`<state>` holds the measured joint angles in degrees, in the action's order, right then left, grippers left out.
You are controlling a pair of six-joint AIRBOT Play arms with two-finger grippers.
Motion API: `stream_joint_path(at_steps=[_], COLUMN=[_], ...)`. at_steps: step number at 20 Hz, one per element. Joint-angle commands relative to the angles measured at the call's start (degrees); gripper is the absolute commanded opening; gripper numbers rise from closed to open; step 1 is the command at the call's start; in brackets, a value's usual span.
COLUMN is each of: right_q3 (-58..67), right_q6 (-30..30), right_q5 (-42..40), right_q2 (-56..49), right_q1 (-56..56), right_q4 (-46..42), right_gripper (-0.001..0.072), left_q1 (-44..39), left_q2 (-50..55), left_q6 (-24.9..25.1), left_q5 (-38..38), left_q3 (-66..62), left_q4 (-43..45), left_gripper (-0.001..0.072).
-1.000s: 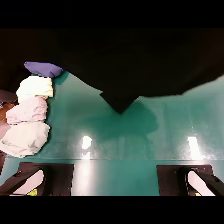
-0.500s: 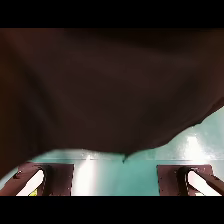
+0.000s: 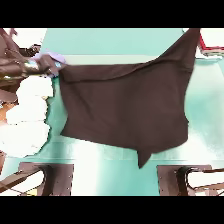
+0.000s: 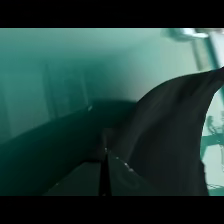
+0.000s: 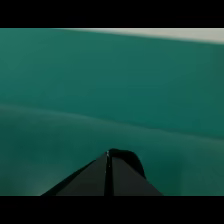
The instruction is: Fold the shirts.
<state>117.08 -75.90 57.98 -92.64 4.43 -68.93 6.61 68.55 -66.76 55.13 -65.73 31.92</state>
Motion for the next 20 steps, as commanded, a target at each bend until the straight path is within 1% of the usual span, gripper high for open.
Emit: stream_joint_path(at_steps=[1,3,5,6,7,8,9,10,13,14,15,17,18,20], right_q3=[0.1,0.1,0.1,0.1,0.1,0.1,0.1,0.1,-1.8,-4.5,-7.9,-15.9,-19.9,-27.5], right_q6=[-0.1,-0.1,-0.1,-0.1,-0.1,-0.1,-0.1,-0.1,-0.1,0.1,0.6,1.4,1.4,1.4], right_q5=[-4.6,-6.2,-6.0,-5.5,-4.9,-3.9,-2.0,0.5,11.6,14.1,16.3,17.9,17.8,17.1], right_q2=[-8.5,-10.4,-11.4,-11.5,-11.5,-11.2,-10.6,-9.9,-6.1,-4.1,-1.9,2.7,4.9,9.0], right_q1=[3.3,4.4,4.9,4.9,4.7,4.3,3.8,3.1,0.0,-1.1,-2.2,-3.9,-4.4,-4.5], right_q4=[0.1,0.2,0.4,0.4,0.4,0.3,0.4,0.3,0.4,0.4,0.4,0.5,0.4,0.4], right_gripper=[0.0012,0.0014,0.0022,0.015,0.0357,0.0398,0.0398,0.0398,0.0396,0.0396,0.0386,0.0386,0.0386,0.0386], left_q1=[-0.4,-0.4,-0.4,-0.3,-0.3,-0.3,0.0,1.1,7.5,9.8,11.7,13.3,13.4,13.3], left_q2=[7.8,9.5,9.8,9.8,9.7,9.6,9.6,9.5,8.3,7.4,6.1,4.4,3.5,2.3], left_q6=[2.8,2.8,2.7,2.7,2.4,2.1,2.1,2.2,2.3,2.2,2.1,-1.0,-2.0,-2.3], left_q5=[-8.4,-11.3,-12.9,-13.1,-13.0,-12.7,-11.4,-8.7,5.1,9.6,13.9,22.2,24.2,24.3], left_q3=[3.6,3.6,3.6,3.6,3.6,3.5,3.1,2.1,-3.1,-3.9,-3.8,-3.3,-1.6,4.2], left_q4=[-0.8,-1.0,-0.9,-0.9,-0.9,-0.9,-0.8,-0.7,1.6,4.4,9.3,24.0,28.1,27.6], left_gripper=[0.0023,0.0023,0.0024,0.004,0.0296,0.0521,0.0538,0.0538,0.0538,0.0538,0.0538,0.0538,0.0538,0.0538])
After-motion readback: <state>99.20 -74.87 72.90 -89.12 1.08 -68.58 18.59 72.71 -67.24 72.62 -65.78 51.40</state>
